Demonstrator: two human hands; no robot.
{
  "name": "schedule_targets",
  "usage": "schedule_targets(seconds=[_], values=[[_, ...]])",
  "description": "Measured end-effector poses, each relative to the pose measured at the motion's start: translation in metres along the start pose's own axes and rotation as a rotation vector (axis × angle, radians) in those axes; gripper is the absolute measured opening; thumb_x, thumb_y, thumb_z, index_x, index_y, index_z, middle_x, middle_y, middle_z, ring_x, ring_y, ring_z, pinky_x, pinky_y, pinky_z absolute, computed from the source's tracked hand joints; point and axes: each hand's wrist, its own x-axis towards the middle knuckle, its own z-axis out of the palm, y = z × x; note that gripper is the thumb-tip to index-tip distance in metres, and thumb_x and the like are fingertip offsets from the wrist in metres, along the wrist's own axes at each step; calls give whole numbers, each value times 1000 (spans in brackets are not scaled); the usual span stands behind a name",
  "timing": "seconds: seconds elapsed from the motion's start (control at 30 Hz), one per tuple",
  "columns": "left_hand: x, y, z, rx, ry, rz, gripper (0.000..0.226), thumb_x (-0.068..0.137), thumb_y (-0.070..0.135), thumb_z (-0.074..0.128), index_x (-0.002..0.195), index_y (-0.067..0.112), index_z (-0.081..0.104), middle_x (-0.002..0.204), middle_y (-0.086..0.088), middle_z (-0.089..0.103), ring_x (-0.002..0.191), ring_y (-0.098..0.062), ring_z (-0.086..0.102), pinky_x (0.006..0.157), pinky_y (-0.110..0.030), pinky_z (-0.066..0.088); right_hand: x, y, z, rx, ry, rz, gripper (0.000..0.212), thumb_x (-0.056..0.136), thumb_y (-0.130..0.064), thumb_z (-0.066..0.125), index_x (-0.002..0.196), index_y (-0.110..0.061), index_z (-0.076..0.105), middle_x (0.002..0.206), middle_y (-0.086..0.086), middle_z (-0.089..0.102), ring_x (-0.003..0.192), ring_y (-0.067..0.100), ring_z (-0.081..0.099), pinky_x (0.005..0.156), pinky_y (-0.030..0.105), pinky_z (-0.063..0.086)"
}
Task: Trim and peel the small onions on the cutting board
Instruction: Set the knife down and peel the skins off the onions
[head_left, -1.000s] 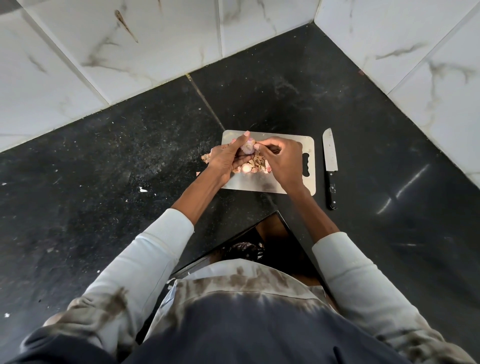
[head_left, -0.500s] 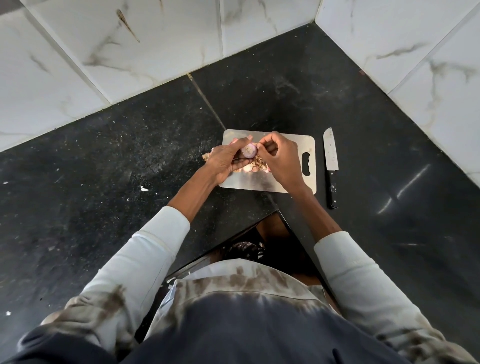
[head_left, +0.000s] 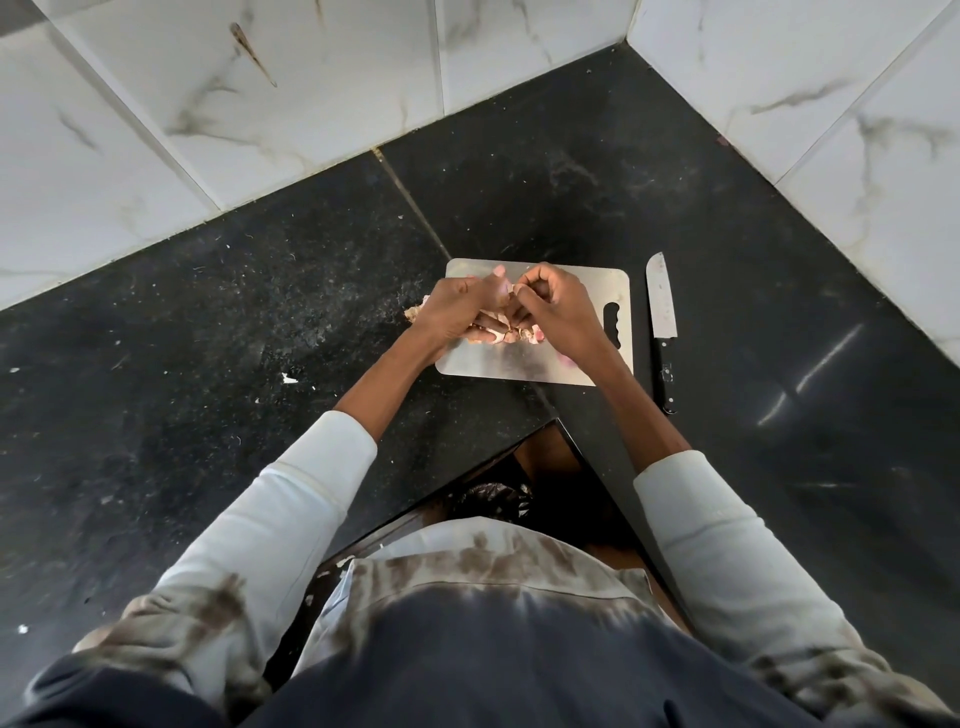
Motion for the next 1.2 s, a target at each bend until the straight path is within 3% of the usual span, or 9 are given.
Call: schedule_targets(seconds=[0.17,0.3,0.47,0.57,0.63,0.77,0.93,1.1,1.2], values=[[3,-6,-4,123,-36,174,31,101,27,72,127,10,74,110,-15,78,89,-16,74,80,-30,62,2,-5,-2,-5,4,44,14,106,-24,60,110,-11,64,95,4,76,82,12,76,78,24,62],[2,-4,-9,213,12,289,33,96,17,78,127,8,73,101,-2,77,87,0,72,82,-21,59,1,-10,-6,11,-32,44,10,106,-20,60,108,-11,63,86,-8,73,74,-3,73,66,10,54],[3,-3,-8,166,-3,351,32,100,2,68,132,-1,69,112,-11,75,98,-2,71,90,-25,59,1,-11,-8,83,-10,47,13,108,-22,54,110,-12,64,92,-5,74,86,5,74,79,22,60],[5,-4,-8,160,-21,374,33,100,5,69,133,2,69,119,-16,75,105,-11,72,91,-28,60,3,-6,-10,98,29,49,14,106,-21,59,111,-10,67,95,-6,73,90,5,72,85,26,61],[6,-5,-8,185,11,385,32,98,4,71,130,4,71,113,-9,76,99,-4,72,85,-23,59,3,-3,-11,103,56,37,14,103,-20,65,111,-10,70,96,-4,75,93,8,74,87,29,62],[11,-13,-8,287,136,409,34,91,24,83,122,10,76,106,1,78,94,-4,74,85,-24,60,3,1,-6,14,103,2,18,94,-21,79,108,-11,74,95,-4,76,89,9,75,82,25,63],[12,-25,-9,413,310,406,34,83,31,89,113,16,79,101,7,79,88,-2,73,83,-20,60,5,5,7,-169,60,-15,16,95,-10,75,110,-7,79,106,3,78,91,3,68,88,28,61],[9,-29,-12,418,389,383,34,80,36,92,107,19,82,95,10,79,82,0,74,78,-19,61,7,2,15,-178,143,-28,25,96,-33,76,113,-14,78,103,-9,77,89,-2,69,79,11,55],[7,-27,-10,436,377,396,35,78,37,93,106,18,83,91,10,79,79,-1,74,75,-20,62,8,1,19,-201,201,-30,26,92,-37,80,106,-15,81,96,-7,79,83,1,71,78,19,58]])
